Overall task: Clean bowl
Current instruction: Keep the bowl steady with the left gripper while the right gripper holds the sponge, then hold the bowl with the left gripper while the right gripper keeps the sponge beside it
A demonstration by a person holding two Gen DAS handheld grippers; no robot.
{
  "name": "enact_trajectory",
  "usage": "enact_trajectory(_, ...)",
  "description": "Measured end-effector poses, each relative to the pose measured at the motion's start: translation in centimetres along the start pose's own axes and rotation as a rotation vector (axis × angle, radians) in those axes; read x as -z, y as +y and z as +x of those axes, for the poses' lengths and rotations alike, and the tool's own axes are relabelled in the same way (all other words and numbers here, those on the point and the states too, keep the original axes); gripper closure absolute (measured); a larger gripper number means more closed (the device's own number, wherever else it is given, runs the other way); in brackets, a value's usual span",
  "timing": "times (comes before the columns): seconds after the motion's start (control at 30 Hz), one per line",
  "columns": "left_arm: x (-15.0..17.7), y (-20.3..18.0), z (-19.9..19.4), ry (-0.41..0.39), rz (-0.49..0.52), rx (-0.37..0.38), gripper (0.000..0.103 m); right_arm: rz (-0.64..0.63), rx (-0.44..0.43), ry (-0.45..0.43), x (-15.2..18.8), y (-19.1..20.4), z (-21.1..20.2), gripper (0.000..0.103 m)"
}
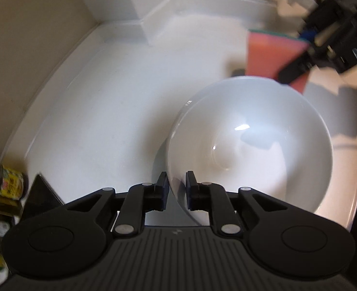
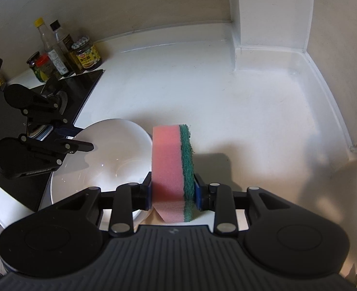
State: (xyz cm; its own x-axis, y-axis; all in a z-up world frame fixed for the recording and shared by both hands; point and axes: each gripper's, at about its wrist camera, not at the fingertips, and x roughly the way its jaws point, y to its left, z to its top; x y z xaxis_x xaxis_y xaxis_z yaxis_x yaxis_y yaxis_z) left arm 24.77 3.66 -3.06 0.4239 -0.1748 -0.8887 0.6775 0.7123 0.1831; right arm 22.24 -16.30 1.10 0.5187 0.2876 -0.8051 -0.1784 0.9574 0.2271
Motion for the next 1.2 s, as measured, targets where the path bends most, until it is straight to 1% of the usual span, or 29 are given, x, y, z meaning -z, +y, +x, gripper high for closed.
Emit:
enact_trajectory(0.03,0.2,0.4,-0.3,-0.001,-0.088,-0.015,0.085,0.003,-0.002,0.000,0.0,0.1,0.0,0.076)
enact_trajectory(0.07,0.6,0.6,-0.6,-0.003,-0.149,-0.022,0.087,0.003,-0.002,-0.002,0.1,0.2,0.0,0.076)
enact_trajectory(0.17,2.0,0.2,-1.7,-0.027,-0.285,-0.034,0.087,0.032,0.002,-0.013,0.5,0.3,0.0,0.076)
enact_trajectory(0.2,2.3,0.0,-1.9,-0.030,-0.305,-0.040,0.087,0.043,0.005,-0.018,0.6,0.4,-0.1,0.076)
enact_trajectory(0.27,2.5,-0.4,-1.8,-0.027,-0.280,-0.061,0.089,0.044,0.012,-0.026,0.9,0.7,-0.2,0.076)
enact_trajectory(0.33,2.4,-0.7,-1.6,-0.023,-0.229,-0.075,0.092,0.029,0.020,-0.031,1.1,1.0,-0.3,0.076)
enact_trajectory(0.47,1.8,-1.3,-1.2,-0.020,-0.039,-0.075,0.089,0.021,0.010,-0.016,0.7,0.7,-0.1,0.076)
enact_trajectory(0.57,1.2,-1.8,-1.1,-0.029,0.099,-0.055,0.088,0.005,0.016,-0.008,0.3,0.6,-0.1,0.076)
enact_trajectory(0.6,1.1,-1.9,-1.1,-0.030,0.134,-0.049,0.087,0.003,0.018,-0.008,0.2,0.5,-0.1,0.076)
enact_trajectory(0.67,0.7,-1.8,-1.0,-0.024,0.157,-0.041,0.087,-0.002,0.023,-0.008,0.0,0.3,0.0,0.076)
enact_trajectory(0.7,0.6,-1.7,-1.0,-0.016,0.140,-0.039,0.087,0.000,0.021,-0.008,0.0,0.2,0.0,0.076)
enact_trajectory(0.73,0.4,-1.4,-1.0,-0.004,0.083,-0.039,0.087,0.005,0.016,-0.007,0.0,0.1,0.0,0.076)
enact_trajectory(0.8,0.6,-0.9,-1.5,0.019,-0.073,-0.060,0.087,0.007,0.010,-0.010,0.1,0.0,0.0,0.076)
enact_trajectory(0.9,2.0,-0.3,-2.4,0.014,-0.280,-0.090,0.087,0.012,0.000,-0.018,0.3,0.1,0.0,0.076)
enact_trajectory(0.97,2.8,-0.4,-2.5,0.006,-0.357,-0.099,0.087,0.016,-0.003,-0.024,0.5,0.2,-0.1,0.076)
enact_trajectory(1.03,3.1,-0.6,-2.3,-0.001,-0.383,-0.107,0.088,0.018,-0.005,-0.028,0.6,0.2,-0.1,0.076)
enact_trajectory(1.07,3.2,-0.7,-2.2,-0.005,-0.389,-0.112,0.092,0.017,-0.005,-0.028,0.6,0.2,-0.2,0.076)
enact_trajectory(1.1,3.2,-0.9,-2.1,-0.007,-0.377,-0.117,0.092,0.015,-0.006,-0.028,0.7,0.2,-0.2,0.076)
enact_trajectory(1.13,3.1,-1.2,-2.0,-0.004,-0.342,-0.122,0.092,0.013,-0.008,-0.025,0.6,0.2,-0.2,0.076)
enact_trajectory(1.17,2.9,-1.6,-1.9,0.000,-0.287,-0.126,0.090,0.011,-0.010,-0.020,0.6,0.1,-0.2,0.076)
enact_trajectory(1.2,2.6,-1.9,-1.7,0.005,-0.210,-0.122,0.089,0.009,-0.012,-0.015,0.4,0.0,-0.2,0.076)
